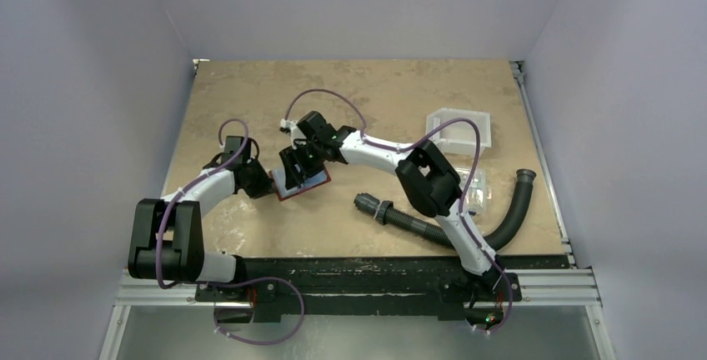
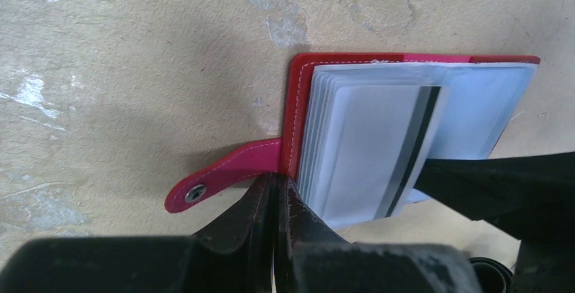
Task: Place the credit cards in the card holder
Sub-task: Insert the credit card into the card holder.
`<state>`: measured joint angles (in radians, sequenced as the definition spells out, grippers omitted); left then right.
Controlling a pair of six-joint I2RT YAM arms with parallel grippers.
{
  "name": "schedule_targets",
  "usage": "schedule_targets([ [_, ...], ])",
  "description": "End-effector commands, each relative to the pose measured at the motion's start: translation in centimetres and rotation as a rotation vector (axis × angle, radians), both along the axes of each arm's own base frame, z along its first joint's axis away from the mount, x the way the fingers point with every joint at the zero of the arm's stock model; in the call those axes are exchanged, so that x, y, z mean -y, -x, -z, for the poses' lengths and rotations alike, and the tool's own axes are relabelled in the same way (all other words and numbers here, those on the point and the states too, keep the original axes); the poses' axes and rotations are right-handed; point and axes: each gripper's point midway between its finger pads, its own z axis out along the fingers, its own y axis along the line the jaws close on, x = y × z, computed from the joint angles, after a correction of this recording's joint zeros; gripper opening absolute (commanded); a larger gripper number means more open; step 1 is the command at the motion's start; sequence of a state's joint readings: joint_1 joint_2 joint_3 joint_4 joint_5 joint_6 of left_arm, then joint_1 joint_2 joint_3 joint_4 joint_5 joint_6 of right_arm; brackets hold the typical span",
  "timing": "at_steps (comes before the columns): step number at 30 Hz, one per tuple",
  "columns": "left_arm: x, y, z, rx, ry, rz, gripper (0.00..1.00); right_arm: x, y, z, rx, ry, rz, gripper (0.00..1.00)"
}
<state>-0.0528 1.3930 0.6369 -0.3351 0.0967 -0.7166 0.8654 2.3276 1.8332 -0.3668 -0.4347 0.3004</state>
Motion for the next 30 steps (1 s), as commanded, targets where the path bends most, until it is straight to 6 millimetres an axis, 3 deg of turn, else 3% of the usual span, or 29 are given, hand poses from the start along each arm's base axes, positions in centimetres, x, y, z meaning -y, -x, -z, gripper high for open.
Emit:
schedule_targets([
  [1,-1.0,1.2,1.5,-0.052,-0.058,0.003,0.00,-0.2,0.0,-0.5,0.086,0.002,-0.032,0.66],
  [7,-1.0,1.3,1.3,-0.051,-0.054,0.002,0.00,2.7,-3.4,-2.4,0.116,0.011,0.055,0.73],
  [16,-1.2,1.1,1.1,-0.045,-0.066,0.003,0.00,3.1,-3.4,-2.3,0.103,0.018,0.087,0.75],
  [18,-1.1,1.0,1.0,-0.043,-0.065,0.006,0.00,2.4,-3.1,-2.0,0.106,0.014,0.064,0.73],
  [22,-0.8,0.8,0.7,-0.031,-0.045,0.016,0.00,-0.9,-0.4,-1.1,0.165,-0.004,-0.092,0.71],
  [25,-0.4,0.8,0.0,-0.012,-0.027,0.023,0.00,-1.5,0.9,-2.0,0.194,-0.060,-0.164,0.69],
  [28,-0.6,0.6,-0.3,0.003,-0.034,0.013,0.00,-2.6,1.3,-3.9,0.216,-0.144,-0.182,0.69],
  [30,-0.6,0.6,-0.1,-0.009,-0.034,0.010,0.00,-2.1,-0.5,-4.2,0.229,-0.117,-0.121,0.70],
])
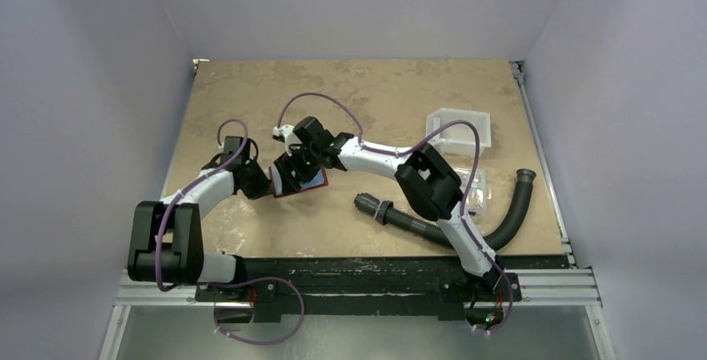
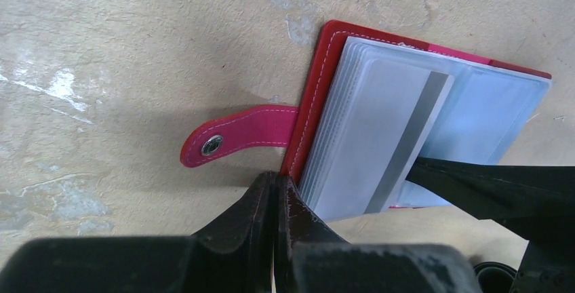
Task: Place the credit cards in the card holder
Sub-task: Insert the credit card into the card holder, then pick up the credit card from the storage box.
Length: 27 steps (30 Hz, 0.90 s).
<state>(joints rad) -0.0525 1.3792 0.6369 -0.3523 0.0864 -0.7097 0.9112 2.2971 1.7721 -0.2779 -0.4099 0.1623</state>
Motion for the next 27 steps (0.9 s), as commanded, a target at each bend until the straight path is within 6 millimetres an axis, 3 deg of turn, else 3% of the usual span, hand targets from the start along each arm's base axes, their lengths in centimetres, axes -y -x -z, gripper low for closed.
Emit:
schedule_targets([
  [1,-0.4,0.4,0.0,-0.011,-0.023,0.005,0.00,-0.4,-2.5,-4.2,0.059,-0.079,0.037,0.71],
  [3,-0.8,0.3,-0.5,-0.006,-0.038,-0.020,0.00,0.6,-4.1,-4.9,0.017,-0.064,0.119,0.72],
  [7,-2.3,0.3,-2.2,0.029,-0.098,-0.105,0.00,1.2,-3.7,-6.2,-0.074,-0.059,0.185,0.74],
  [11,-3.1,-0.1,-4.5,0.075,-0.133,-0.135,0.11,2.3,-3.4,-6.7,-0.096,-0.041,0.236,0.75],
  [14,-3.0,-0.8,-6.9,0.120,-0.136,-0.101,0.22,5.1,-5.5,-8.7,-0.028,-0.035,0.315,0.74],
  [18,-0.8,-2.5,-11.5,0.285,-0.061,0.040,0.38,14.5,-11.0,-11.6,0.168,0.122,0.529,0.74],
  [22,2.7,-4.6,-16.7,0.503,0.036,0.203,0.51,26.6,-14.5,-12.9,0.235,0.247,0.762,0.85],
  [23,3.6,-5.0,-17.3,0.523,0.049,0.241,0.52,30.5,-15.4,-12.9,0.220,0.255,0.840,0.87],
  [24,4.6,-5.4,-17.7,0.538,0.060,0.281,0.53,32.8,-15.7,-12.7,0.210,0.249,0.885,0.88],
  [27,7.5,-6.1,-18.0,0.547,0.089,0.397,0.54,38.0,-16.8,-11.8,0.154,0.200,0.979,0.95],
])
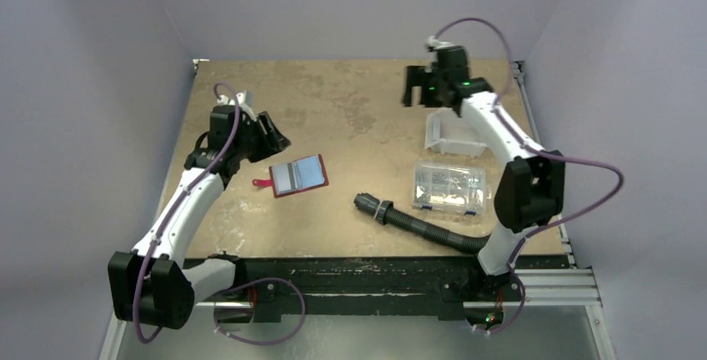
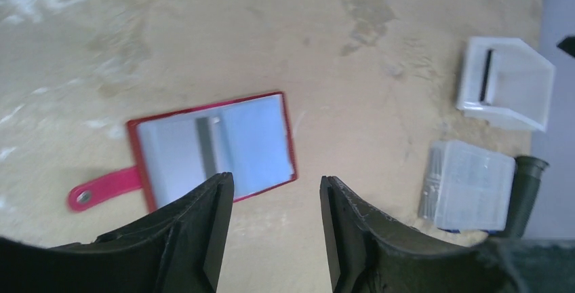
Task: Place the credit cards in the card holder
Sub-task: Pick up the credit card from the storage box.
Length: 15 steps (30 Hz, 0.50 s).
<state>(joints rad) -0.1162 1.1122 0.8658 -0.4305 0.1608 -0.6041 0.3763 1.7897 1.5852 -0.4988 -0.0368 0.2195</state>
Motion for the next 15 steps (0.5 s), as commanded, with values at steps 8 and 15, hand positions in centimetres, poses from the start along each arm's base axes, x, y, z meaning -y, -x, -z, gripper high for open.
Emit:
schedule_targets([
  [8,8.2,-1.2,-1.9,0.094,0.071,0.361,0.54,12.7,-1.3,7.3,-0.185,-0.146,0.195,0.95],
  [15,8.3,-0.6,-1.3,0.091,0.075,0.378,0.54,11.4,-0.9,9.6,-0.247,-0.258,0.153,0.92],
])
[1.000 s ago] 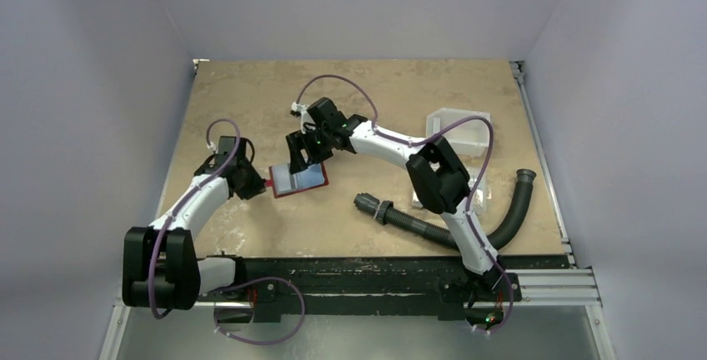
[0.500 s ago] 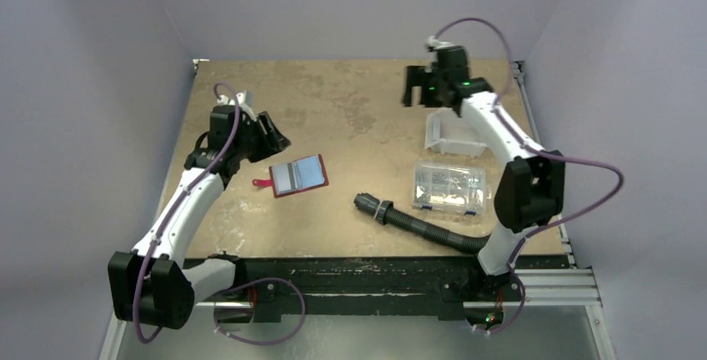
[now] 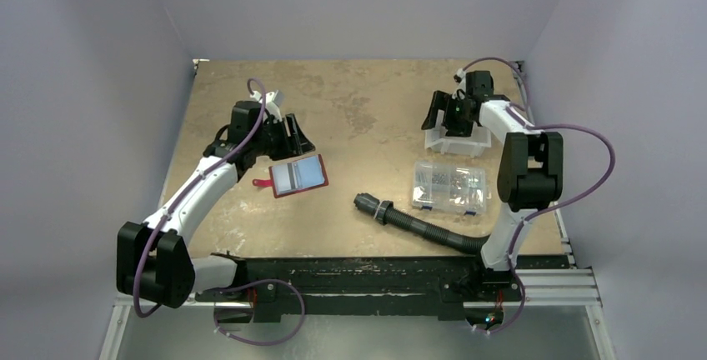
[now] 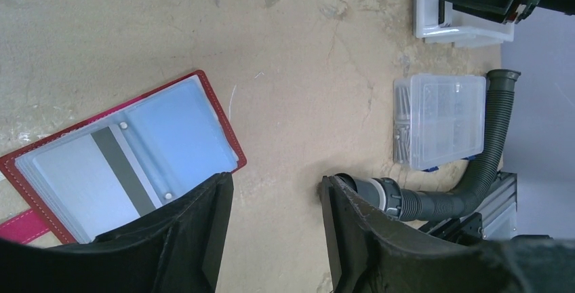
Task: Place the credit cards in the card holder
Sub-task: Pick up the credit card from the storage box.
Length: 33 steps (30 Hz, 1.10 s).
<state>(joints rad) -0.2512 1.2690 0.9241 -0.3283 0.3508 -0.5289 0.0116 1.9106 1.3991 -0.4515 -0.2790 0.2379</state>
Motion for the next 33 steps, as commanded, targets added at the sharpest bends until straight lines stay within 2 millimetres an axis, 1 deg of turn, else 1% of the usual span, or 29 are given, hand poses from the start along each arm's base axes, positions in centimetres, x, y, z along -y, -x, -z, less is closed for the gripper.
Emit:
schedule_targets([
  [1,0.7,-0.1,-1.5,0.076,0.026,0.048,0.55,-1.9,-0.8,-1.3,0.055,-0.125,-0.041,0.92],
  [2,0.8,-0.1,-1.4,0.073,0.029,0.048,0.55,-2.0,-0.8,-1.1,0.049,-0.136,-0.044,0.91],
  [3,0.8,-0.1,-1.2,0.069,0.032,0.050,0.55,-1.4,-0.8,-1.0,0.047,-0.153,-0.032,0.90],
  [4,0.9,0.0,-1.1,0.066,0.033,0.051,0.55,-1.2,-0.9,-0.9,0.047,-0.168,-0.029,0.89],
  [12,1.0,0.0,-1.1,0.062,0.037,0.053,0.54,-1.5,-0.9,-1.4,0.055,-0.256,-0.038,0.75],
  [18,1.1,0.1,-1.1,0.063,0.040,0.057,0.54,-1.5,-0.8,-1.3,0.054,-0.281,-0.039,0.59],
  [21,1.2,0.2,-1.1,0.061,0.040,0.059,0.55,-1.4,-0.8,-1.1,0.052,-0.288,-0.035,0.49],
  [26,1.2,0.4,-1.0,0.060,0.039,0.061,0.54,-1.3,-0.8,-0.6,0.043,-0.295,-0.029,0.35],
  [30,1.2,0.4,-1.0,0.060,0.041,0.063,0.54,-1.0,-0.8,-0.7,0.044,-0.288,-0.020,0.23],
  [33,1.3,0.4,-1.0,0.062,0.042,0.065,0.54,-0.8,-0.8,-0.9,0.048,-0.288,-0.016,0.18],
])
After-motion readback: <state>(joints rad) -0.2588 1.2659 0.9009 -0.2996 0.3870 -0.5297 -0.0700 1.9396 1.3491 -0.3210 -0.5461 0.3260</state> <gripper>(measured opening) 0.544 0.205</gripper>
